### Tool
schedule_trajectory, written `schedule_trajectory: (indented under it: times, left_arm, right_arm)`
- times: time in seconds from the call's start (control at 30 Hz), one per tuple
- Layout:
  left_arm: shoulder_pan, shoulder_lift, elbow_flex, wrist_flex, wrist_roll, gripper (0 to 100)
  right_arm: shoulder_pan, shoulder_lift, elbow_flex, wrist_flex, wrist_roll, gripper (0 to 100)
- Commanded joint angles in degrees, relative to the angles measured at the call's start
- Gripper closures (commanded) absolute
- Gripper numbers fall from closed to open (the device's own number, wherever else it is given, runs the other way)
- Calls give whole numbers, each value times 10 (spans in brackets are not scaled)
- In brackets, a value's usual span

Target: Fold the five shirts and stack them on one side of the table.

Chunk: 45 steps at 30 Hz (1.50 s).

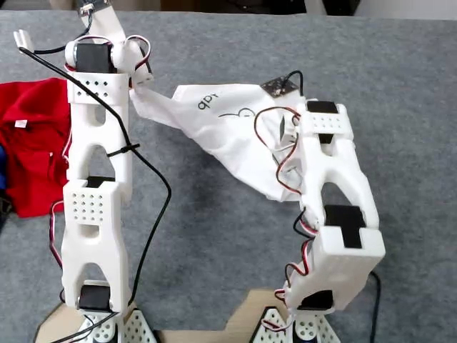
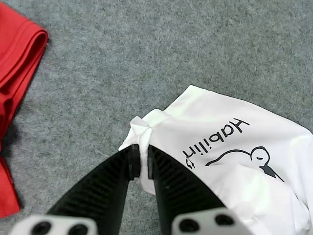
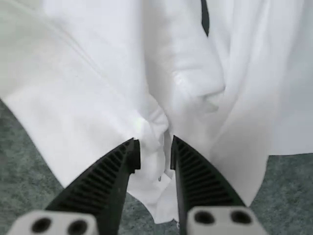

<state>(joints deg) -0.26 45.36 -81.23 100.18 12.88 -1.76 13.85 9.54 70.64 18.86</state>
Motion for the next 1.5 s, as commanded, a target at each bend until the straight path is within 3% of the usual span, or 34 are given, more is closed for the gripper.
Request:
schedule_trajectory:
  times: [0.0, 0.3, 1.07, 1.47]
  left_arm:
    - [-3, -39, -1, 6, -3, 981]
    - [-3, -39, -1, 6, -3, 981]
    - [-4, -39, -1, 6, -3, 981]
    - [-42, -39, -1, 6, -3, 981]
  right_arm:
    - [-13, -51, 3, 8, 8, 868]
    - [-29, -57, 90, -35, 7, 868]
    - [-243, -127, 106, -40, 32, 865]
    - [-339, -175, 240, -76, 82, 866]
